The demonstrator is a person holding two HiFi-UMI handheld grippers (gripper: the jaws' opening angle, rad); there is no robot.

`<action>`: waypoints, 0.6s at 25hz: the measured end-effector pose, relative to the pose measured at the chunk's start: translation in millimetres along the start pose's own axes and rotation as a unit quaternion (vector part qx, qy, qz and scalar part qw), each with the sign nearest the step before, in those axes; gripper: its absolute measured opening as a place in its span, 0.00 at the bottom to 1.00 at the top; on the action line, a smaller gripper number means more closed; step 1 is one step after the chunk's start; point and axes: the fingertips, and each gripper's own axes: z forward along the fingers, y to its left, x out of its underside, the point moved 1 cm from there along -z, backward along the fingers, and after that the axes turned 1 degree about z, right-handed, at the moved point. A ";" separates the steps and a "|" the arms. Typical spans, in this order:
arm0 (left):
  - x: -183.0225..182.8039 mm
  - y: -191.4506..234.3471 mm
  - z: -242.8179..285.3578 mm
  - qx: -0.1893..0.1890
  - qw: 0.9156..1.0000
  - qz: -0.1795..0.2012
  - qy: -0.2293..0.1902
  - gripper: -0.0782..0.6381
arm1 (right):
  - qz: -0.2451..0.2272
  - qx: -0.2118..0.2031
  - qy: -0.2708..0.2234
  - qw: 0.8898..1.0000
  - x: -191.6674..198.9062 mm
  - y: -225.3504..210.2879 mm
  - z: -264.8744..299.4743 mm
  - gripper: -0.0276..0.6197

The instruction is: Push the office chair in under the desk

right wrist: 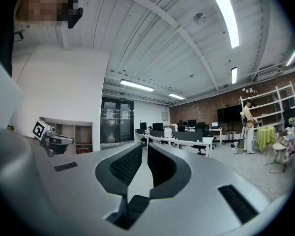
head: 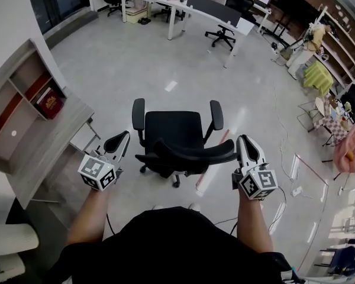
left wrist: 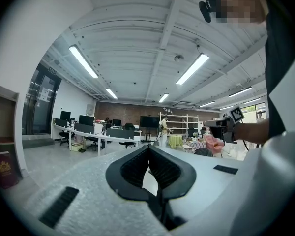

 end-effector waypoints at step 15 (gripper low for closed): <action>-12.4 -61.9 27.6 -0.045 0.999 -0.026 -0.016 0.13 | 0.007 -0.048 -0.017 0.999 -10.7 -71.7 -8.9 0.10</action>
